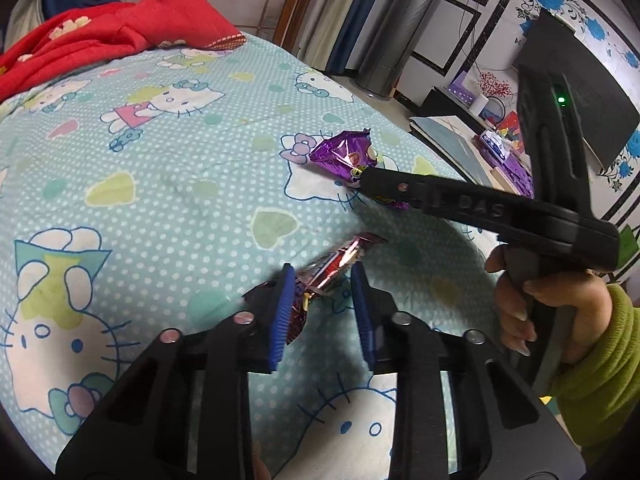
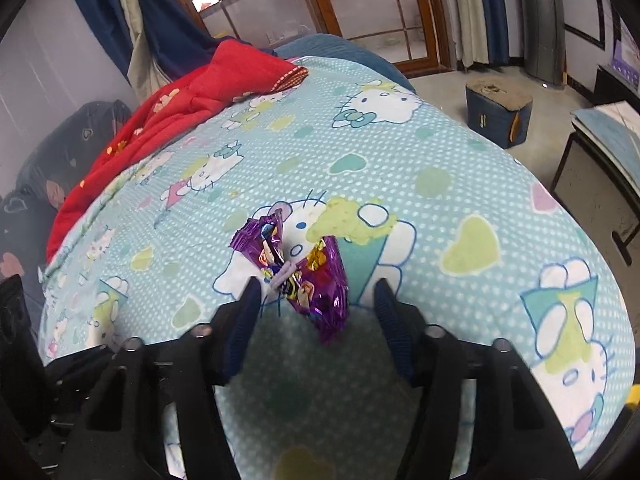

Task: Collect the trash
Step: 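Grasp the brown chocolate wrapper with the left tool while the right tool grasps the purple wrappers, then lift the brown and purple wrappers and carry both over the bin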

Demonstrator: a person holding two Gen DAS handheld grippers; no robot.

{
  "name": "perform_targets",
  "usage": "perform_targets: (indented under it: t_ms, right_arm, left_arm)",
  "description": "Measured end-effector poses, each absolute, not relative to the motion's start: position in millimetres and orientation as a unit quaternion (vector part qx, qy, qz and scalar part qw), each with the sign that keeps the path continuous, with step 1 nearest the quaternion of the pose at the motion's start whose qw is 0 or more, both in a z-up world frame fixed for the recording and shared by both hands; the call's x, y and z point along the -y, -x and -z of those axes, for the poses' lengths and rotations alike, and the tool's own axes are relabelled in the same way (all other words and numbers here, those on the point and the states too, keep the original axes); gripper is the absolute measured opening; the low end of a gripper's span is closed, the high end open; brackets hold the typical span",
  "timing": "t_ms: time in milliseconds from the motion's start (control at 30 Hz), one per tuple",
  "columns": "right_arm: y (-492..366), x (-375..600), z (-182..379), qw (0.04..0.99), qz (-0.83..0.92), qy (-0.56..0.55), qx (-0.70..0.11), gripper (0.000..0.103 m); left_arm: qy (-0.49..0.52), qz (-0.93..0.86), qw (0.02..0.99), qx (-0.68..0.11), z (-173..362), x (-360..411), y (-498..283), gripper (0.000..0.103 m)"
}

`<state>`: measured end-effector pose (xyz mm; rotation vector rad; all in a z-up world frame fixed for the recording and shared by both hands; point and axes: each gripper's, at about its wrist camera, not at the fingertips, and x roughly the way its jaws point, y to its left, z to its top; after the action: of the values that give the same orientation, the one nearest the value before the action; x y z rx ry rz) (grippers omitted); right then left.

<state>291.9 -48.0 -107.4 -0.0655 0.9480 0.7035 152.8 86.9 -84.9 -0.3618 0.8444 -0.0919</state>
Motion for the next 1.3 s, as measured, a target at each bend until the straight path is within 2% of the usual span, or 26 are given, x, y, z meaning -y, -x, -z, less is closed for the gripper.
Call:
perform_targets:
  t_ms: [100,400,1300]
  right_arm:
    - [-289.4,49.8,108.8,0.833,-0.334,0.032,-0.440,0.033]
    - [-271.4,77.2,109.9,0.848,-0.310,0.020,-0.429,0.022]
    - [-194.1,212.8,68.7,0.901,-0.234,-0.018,-0.365,0.020]
  left_arm:
    - [0.178,0.048,0.894,-0.408,85.3,-87.1,-151.7,0.018]
    - [0.186,0.077,0.891,-0.406,85.5,-84.8,-151.7,0.014]
    - [0.140,0.161,0.908,-0.361,51.2,-13.0,-127.9,0.011]
